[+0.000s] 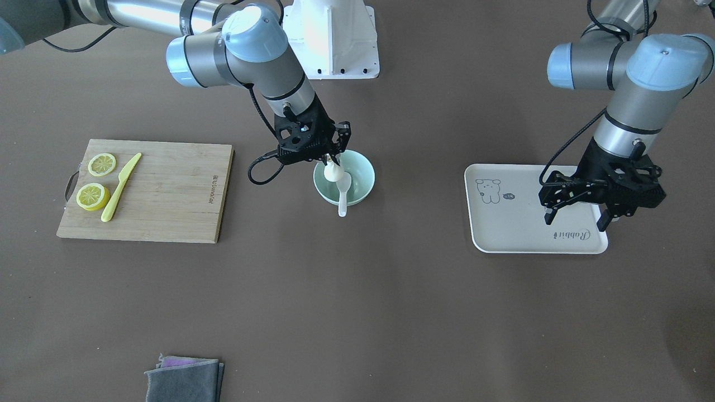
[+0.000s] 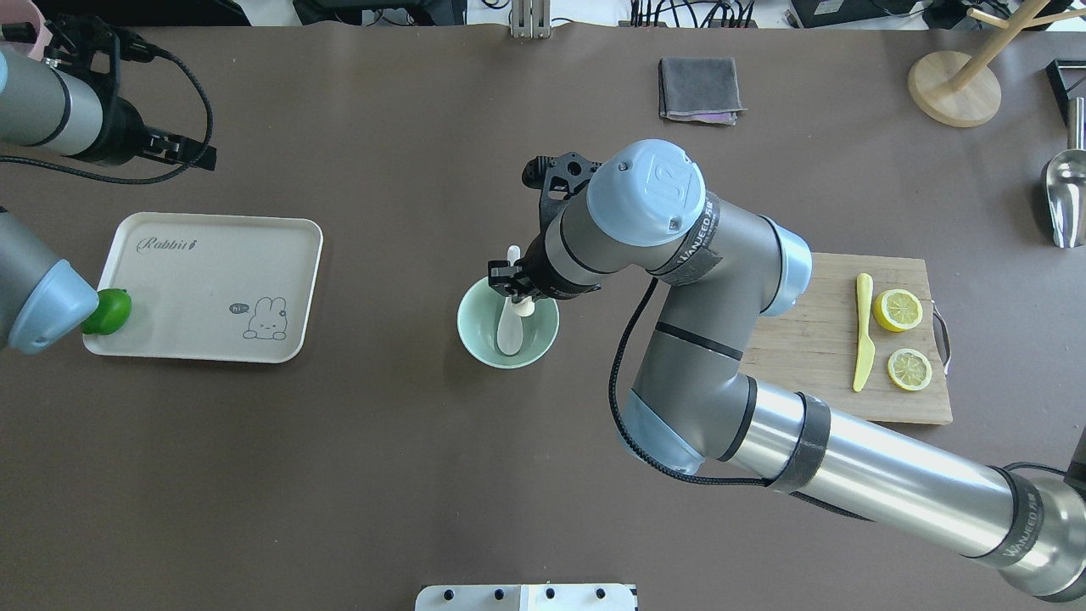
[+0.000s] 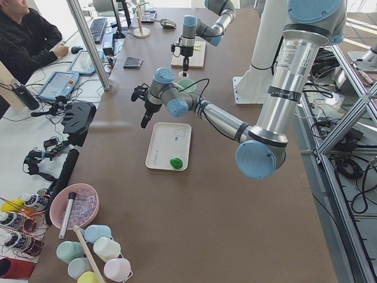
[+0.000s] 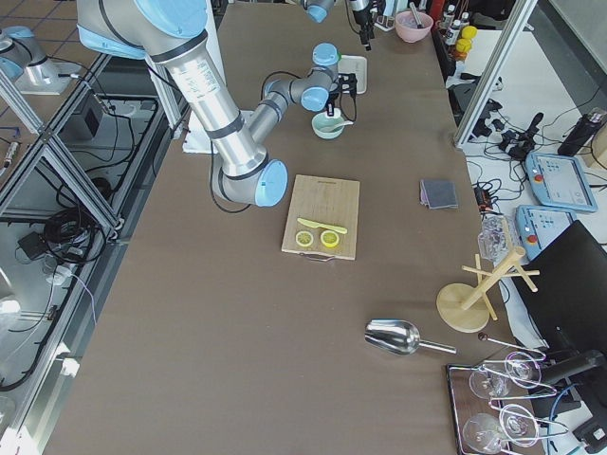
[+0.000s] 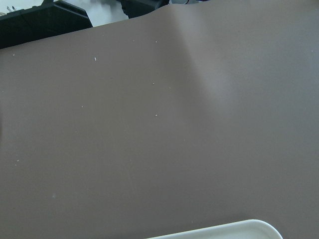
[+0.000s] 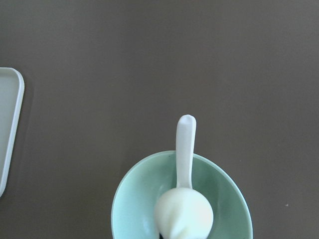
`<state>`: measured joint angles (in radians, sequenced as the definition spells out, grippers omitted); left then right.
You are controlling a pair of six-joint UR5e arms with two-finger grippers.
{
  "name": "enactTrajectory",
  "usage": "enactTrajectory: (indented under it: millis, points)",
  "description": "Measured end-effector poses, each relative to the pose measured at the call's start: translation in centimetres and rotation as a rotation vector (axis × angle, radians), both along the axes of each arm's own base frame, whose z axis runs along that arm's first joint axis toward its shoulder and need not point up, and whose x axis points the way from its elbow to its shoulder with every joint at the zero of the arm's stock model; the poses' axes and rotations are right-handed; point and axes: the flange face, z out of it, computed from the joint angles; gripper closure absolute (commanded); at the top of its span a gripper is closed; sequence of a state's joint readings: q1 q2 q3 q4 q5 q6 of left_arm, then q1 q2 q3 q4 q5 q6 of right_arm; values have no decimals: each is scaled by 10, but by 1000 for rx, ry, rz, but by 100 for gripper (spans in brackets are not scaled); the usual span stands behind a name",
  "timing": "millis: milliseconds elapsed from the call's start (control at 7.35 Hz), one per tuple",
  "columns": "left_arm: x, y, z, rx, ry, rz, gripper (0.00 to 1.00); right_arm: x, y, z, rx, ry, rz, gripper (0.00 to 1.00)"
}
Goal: Put spoon and bun in bowl
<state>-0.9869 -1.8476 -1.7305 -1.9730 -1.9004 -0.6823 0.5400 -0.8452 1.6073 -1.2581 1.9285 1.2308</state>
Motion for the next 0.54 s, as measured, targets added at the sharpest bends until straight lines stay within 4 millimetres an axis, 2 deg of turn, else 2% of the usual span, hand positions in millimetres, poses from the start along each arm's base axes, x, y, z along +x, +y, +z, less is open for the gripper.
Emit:
enactTrajectory:
  millis: [136,408,544]
  points:
    - [0,-1,2,1,1,-2,2,-5,-1,1,-3,7,3,100]
    - [-2,-1,4,2,3,-3,2,-12,-4,-4,-4,10,6,1]
    - [-3,-1,5,0,3,-3,2,-17,-6,-10,-8,8,9,0]
